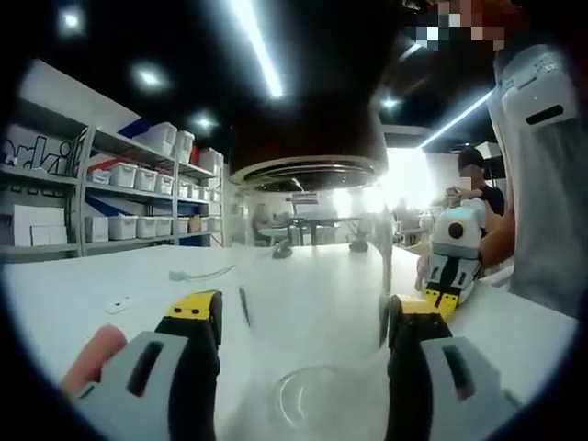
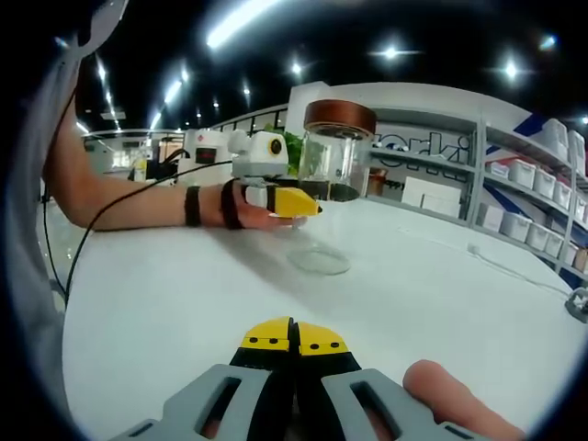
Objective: Clamp the coffee can twist off the lid put the lid on the table pick up the lid cover the can tighten the lid
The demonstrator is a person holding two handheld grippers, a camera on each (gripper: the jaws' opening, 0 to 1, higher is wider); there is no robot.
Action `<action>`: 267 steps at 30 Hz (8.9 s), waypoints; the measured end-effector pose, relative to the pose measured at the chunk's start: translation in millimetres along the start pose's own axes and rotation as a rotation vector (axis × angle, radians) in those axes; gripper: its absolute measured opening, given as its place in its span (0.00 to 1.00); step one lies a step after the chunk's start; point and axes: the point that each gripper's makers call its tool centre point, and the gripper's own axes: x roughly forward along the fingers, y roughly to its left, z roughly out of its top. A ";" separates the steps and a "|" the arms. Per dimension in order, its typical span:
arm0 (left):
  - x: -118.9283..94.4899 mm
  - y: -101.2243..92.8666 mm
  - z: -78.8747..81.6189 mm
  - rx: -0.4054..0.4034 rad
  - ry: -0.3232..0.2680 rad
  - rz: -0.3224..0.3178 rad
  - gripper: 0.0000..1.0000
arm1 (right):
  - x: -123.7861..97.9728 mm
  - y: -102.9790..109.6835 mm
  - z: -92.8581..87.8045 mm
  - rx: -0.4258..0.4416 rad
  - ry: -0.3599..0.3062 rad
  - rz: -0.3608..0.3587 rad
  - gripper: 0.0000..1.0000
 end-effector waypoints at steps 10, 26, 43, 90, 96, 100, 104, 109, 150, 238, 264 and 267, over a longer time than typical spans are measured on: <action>-0.2 1.2 8.1 -0.047 -0.040 0.012 0.59 | -0.2 -0.7 0.2 0.001 0.000 -0.005 0.00; 0.2 -2.3 3.9 -0.057 -0.008 0.022 0.51 | -0.2 -1.0 -0.2 -0.002 0.000 -0.007 0.00; -3.6 -7.0 4.2 -0.069 -0.041 -0.026 0.50 | -0.4 1.1 0.4 0.001 -0.002 0.004 0.00; -4.3 -4.7 7.2 -0.097 -0.032 -0.019 0.49 | 0.7 0.1 0.5 0.010 -0.002 0.004 0.00; -4.3 -6.8 7.1 -0.101 -0.032 -0.021 0.49 | 0.5 0.3 0.7 0.007 -0.002 0.002 0.00; -3.8 -9.1 7.5 -0.100 -0.033 -0.021 0.49 | 0.0 0.3 0.6 0.009 -0.002 0.003 0.00; -4.0 -8.7 7.1 -0.102 -0.033 -0.020 0.49 | 0.9 0.7 1.0 -0.005 0.006 0.004 0.00; -3.3 -11.8 7.6 -0.103 -0.033 -0.017 0.49 | 1.0 -4.5 0.5 0.007 0.018 -0.002 0.00; -3.9 -1.9 -0.6 -0.102 -0.027 -0.015 0.49 | -26.3 -16.9 81.8 0.184 -0.187 -0.018 0.00; -0.8 -15.3 0.3 -0.072 -0.002 -0.028 0.47 | 72.5 -54.6 189.0 0.066 -0.282 -0.128 0.50; -1.1 -23.6 2.5 -0.064 0.007 -0.032 0.47 | 71.4 -54.4 190.6 0.054 -0.307 0.010 0.47; -0.8 -22.6 2.2 -0.064 0.008 -0.033 0.47 | 71.5 -54.1 190.3 0.050 -0.314 0.040 0.47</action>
